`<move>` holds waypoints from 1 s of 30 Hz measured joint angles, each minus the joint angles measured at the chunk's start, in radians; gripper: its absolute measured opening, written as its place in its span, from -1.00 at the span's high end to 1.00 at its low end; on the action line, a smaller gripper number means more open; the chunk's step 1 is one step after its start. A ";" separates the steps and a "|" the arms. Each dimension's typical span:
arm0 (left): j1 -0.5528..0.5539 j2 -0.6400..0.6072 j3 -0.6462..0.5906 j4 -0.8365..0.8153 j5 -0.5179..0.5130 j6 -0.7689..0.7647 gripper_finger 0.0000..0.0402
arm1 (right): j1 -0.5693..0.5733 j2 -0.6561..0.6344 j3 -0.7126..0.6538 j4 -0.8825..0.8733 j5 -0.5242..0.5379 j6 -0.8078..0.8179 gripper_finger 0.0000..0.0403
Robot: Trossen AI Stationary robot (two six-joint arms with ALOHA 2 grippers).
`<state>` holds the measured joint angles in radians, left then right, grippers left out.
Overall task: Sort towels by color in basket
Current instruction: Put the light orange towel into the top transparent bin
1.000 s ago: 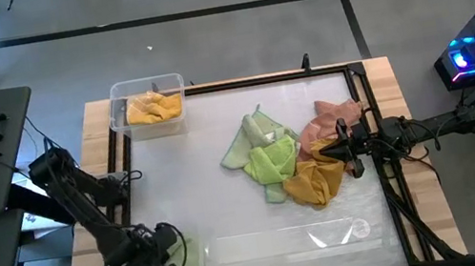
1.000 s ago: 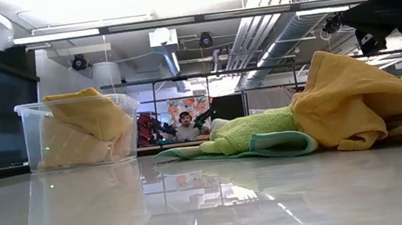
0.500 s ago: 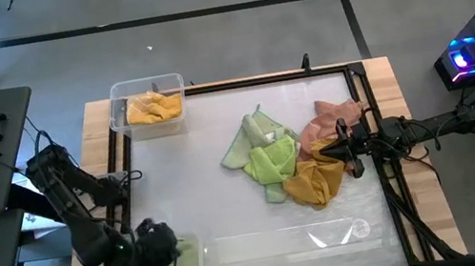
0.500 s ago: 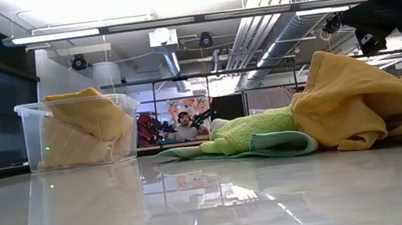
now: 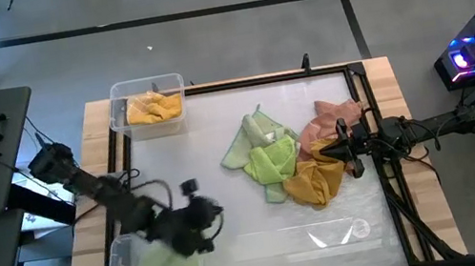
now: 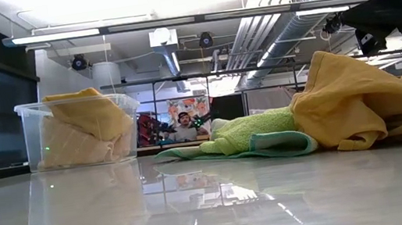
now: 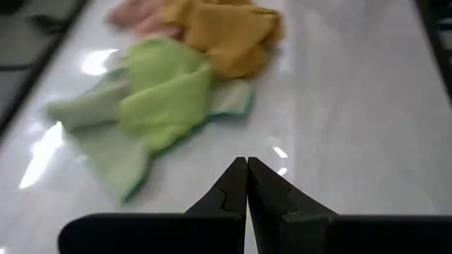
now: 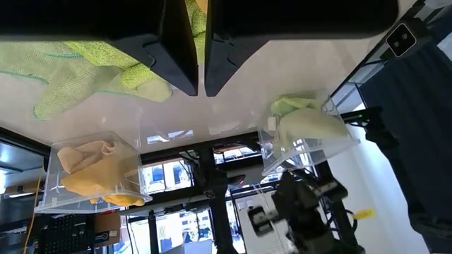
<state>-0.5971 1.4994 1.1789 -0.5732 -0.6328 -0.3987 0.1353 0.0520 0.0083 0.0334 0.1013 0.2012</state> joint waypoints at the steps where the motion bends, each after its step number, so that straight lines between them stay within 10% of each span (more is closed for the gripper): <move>1: 0.035 0.000 -0.037 0.099 0.051 0.074 1.00 | 0.000 0.000 0.000 0.000 0.000 0.000 0.89; 10: 0.330 0.001 -0.328 0.869 0.281 0.400 1.00 | 0.000 0.000 0.000 0.000 0.000 0.000 0.89; 30: 0.436 0.165 -0.428 1.177 0.319 0.392 1.00 | 0.000 0.000 0.006 0.119 0.064 0.008 0.89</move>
<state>-0.1610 1.6645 0.7509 0.6040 -0.3142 -0.0071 0.1352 0.0525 0.0139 0.1525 0.1649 0.2095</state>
